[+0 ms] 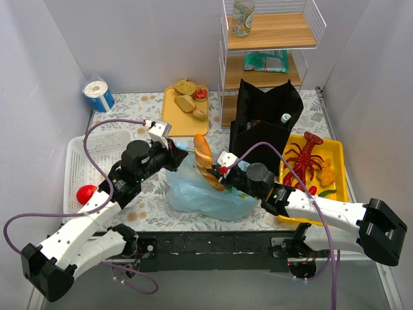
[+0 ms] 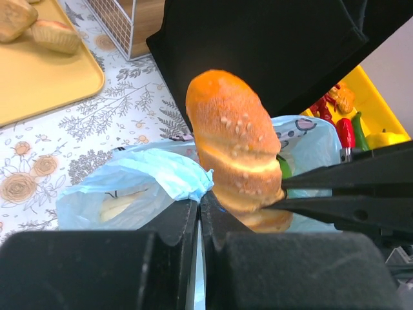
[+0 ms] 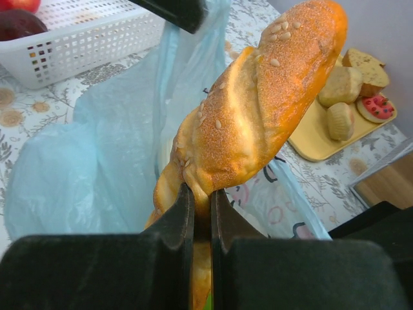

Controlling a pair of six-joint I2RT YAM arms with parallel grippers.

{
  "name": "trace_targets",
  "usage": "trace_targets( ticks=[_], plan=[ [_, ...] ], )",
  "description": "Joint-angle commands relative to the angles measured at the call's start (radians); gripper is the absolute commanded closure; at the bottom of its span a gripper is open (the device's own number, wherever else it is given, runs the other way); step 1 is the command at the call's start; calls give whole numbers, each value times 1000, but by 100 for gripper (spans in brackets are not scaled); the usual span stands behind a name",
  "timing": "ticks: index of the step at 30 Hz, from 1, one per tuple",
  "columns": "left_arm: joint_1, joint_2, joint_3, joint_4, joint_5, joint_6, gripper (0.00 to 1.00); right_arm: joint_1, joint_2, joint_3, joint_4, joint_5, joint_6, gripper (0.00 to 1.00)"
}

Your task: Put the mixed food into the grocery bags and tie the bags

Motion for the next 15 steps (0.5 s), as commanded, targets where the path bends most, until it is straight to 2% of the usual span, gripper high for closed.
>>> trace_targets(
  ticks=[1,3,6,15],
  plan=[
    [0,-55,35,-5,22,99,100,4,-18,-2,88,53,-58,99],
    [0,-66,46,7,76,130,100,7,-31,-22,77,88,-55,99],
    [0,-67,57,41,99,191,100,10,-62,-36,42,226,-48,99],
    [11,-6,149,99,31,306,100,14,-191,-79,-44,540,-46,99]
  ],
)
